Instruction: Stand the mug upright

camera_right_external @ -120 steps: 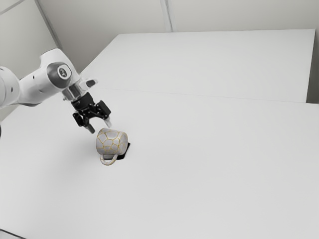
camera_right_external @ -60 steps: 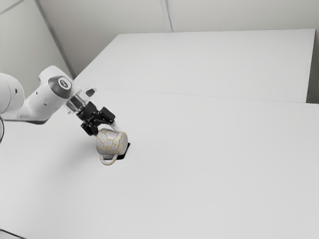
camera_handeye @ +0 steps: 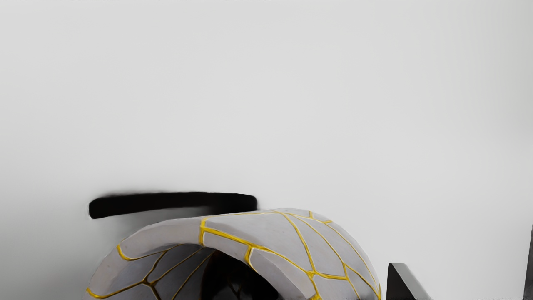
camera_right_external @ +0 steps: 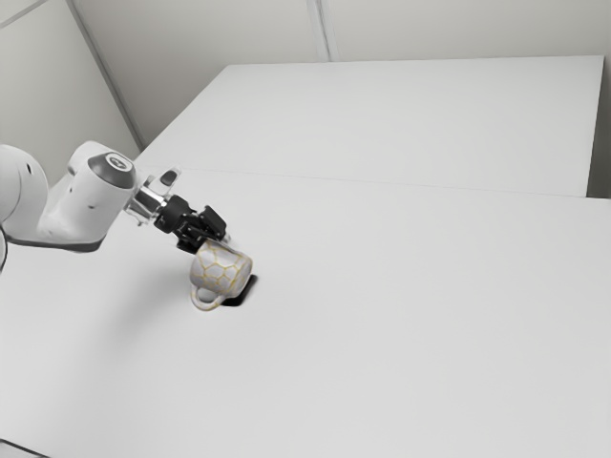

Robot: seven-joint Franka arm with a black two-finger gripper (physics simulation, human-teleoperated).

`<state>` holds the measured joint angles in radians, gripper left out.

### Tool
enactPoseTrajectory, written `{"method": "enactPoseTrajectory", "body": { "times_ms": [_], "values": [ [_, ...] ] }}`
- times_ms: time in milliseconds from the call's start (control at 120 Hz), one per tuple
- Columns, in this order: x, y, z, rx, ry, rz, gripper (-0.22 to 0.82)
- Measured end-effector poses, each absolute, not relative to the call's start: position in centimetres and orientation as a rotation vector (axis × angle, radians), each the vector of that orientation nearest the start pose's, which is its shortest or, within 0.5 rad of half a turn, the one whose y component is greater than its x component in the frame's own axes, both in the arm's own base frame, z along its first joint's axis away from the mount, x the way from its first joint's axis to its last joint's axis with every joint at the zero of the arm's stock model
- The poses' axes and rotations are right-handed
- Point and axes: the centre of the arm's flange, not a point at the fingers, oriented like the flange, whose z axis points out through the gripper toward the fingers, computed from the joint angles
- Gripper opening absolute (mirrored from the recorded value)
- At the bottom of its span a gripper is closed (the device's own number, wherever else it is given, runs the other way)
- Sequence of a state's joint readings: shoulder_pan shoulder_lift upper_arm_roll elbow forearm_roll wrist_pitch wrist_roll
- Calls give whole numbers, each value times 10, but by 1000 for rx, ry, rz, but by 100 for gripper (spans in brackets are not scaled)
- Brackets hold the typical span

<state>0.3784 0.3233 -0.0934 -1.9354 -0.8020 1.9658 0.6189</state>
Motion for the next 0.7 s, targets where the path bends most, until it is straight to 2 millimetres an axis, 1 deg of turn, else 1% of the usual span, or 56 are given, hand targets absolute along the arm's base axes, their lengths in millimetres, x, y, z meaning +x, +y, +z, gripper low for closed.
{"method": "enactPoseTrajectory", "body": {
  "times_ms": [67,192,233,300,367,425,517,567,700],
  "values": [
    [582,123,316,2368,105,87,3],
    [582,121,318,2370,71,110,-4],
    [582,121,320,2372,59,119,-9],
    [579,117,330,2377,35,138,-10],
    [575,112,345,2386,2,164,-11],
    [573,106,364,2400,-37,194,-12],
    [571,91,389,2442,-128,216,-12],
    [570,78,403,2477,-195,214,-13],
    [564,35,438,2597,-394,176,-13]
  ]
}}
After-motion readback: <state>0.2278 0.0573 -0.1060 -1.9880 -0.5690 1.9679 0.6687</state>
